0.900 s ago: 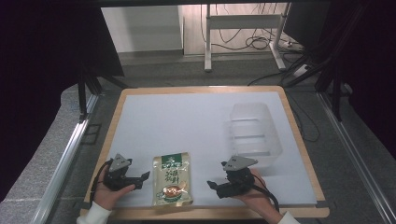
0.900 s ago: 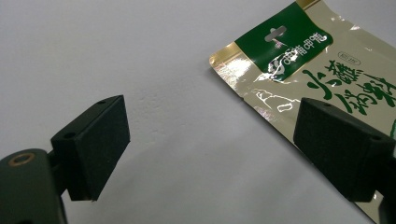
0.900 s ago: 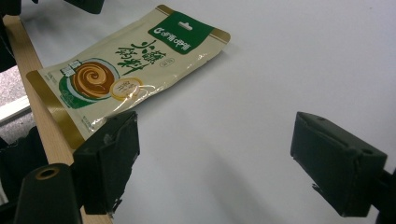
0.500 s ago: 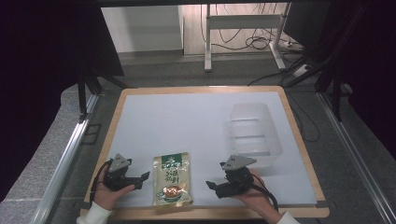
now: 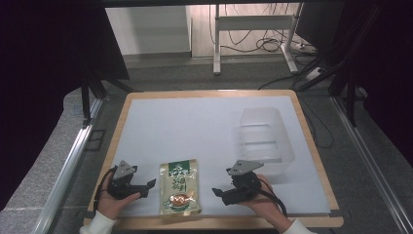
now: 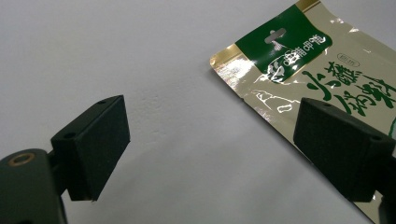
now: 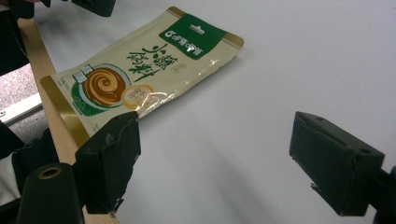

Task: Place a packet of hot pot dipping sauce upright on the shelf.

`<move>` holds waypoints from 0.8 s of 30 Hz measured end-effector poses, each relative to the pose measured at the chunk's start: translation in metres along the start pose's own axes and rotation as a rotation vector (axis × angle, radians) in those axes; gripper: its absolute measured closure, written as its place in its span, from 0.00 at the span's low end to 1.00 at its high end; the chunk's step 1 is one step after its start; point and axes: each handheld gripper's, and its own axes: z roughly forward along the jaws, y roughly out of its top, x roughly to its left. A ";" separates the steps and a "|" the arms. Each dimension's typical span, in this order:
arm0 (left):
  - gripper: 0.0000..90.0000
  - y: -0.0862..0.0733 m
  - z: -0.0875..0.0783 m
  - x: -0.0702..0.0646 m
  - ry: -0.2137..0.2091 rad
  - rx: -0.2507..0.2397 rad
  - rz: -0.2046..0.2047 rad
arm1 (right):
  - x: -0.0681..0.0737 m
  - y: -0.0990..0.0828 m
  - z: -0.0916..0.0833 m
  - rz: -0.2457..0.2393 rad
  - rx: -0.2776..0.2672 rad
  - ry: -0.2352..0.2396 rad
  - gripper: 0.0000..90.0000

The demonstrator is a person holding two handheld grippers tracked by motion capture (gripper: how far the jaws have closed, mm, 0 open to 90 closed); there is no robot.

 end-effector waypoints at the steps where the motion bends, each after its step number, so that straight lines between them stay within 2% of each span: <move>1: 0.12 0.000 0.000 0.000 0.001 0.002 0.001 | 0.000 0.000 0.000 0.000 0.000 0.000 0.19; 4: 0.12 0.000 0.000 0.000 -0.002 0.002 0.003 | 0.000 0.004 -0.001 -0.011 -0.001 -0.007 0.19; 16: 0.12 0.000 0.000 -0.001 -0.002 0.003 0.005 | -0.001 0.027 0.010 -0.040 0.008 0.023 0.19; 24: 0.12 0.000 0.000 -0.002 -0.003 -0.004 0.001 | -0.002 0.050 0.016 -0.046 -0.015 0.035 0.19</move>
